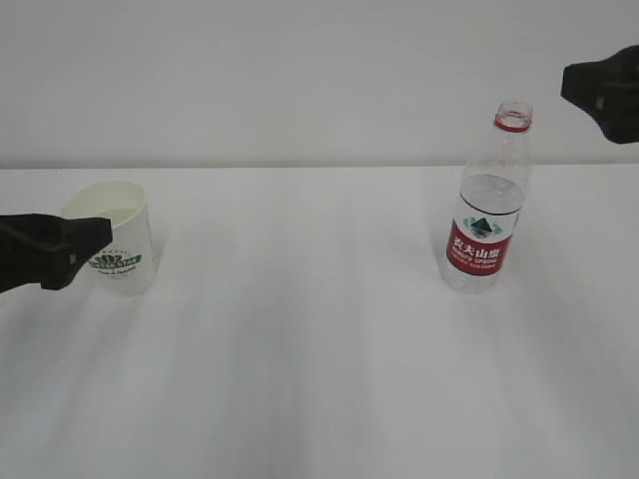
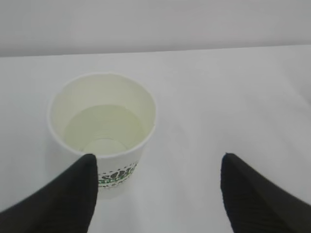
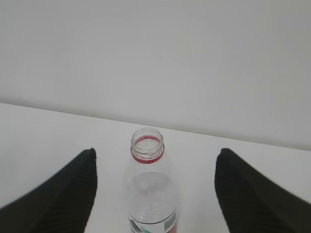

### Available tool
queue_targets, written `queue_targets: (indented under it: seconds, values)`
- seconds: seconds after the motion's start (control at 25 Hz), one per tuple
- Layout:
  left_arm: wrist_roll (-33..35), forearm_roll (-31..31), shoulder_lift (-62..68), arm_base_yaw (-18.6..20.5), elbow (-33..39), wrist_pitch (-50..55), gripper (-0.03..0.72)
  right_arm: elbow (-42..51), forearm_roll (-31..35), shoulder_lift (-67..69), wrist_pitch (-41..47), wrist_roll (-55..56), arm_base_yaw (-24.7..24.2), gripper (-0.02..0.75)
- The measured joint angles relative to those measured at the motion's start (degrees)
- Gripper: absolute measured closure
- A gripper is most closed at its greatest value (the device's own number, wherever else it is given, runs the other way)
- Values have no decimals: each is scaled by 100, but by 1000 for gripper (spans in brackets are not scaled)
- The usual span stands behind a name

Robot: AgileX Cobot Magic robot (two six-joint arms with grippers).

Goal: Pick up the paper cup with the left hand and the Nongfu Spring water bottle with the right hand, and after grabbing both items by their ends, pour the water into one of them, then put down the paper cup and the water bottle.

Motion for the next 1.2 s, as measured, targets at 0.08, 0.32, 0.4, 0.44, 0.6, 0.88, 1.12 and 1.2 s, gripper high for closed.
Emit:
queue_targets:
  seconds: [0.08, 0.32, 0.4, 0.44, 0.6, 0.88, 1.12, 1.2]
  values:
    - [2, 10, -246, 0, 0, 275, 109, -65, 0, -25, 198, 0, 0, 169]
    - [-22, 10, -923, 0, 0, 770, 109, -157, 0, -407, 682, 0, 0, 169]
    - [-24, 10, -1112, 0, 0, 846, 109, -157, 0, -594, 828, 0, 0, 170]
    - [-24, 10, -1200, -11, 0, 877, 109, -157, 0, -678, 921, 0, 0, 170]
    - [-34, 0, -1551, -189, 0, 1293, 109, -157, 0, -1106, 1249, 0, 0, 170]
    - [-34, -10, -2474, -881, 0, 1990, 109, -157, 0, -1826, 2040, 0, 0, 170]
    - [-34, -67, -3437, -1158, 0, 2786, 135, -157, 13, -2346, 2717, -12, 0, 170]
    - [-34, -85, -3804, -1196, 0, 3107, 145, -157, 76, -2512, 2914, -12, 0, 170]
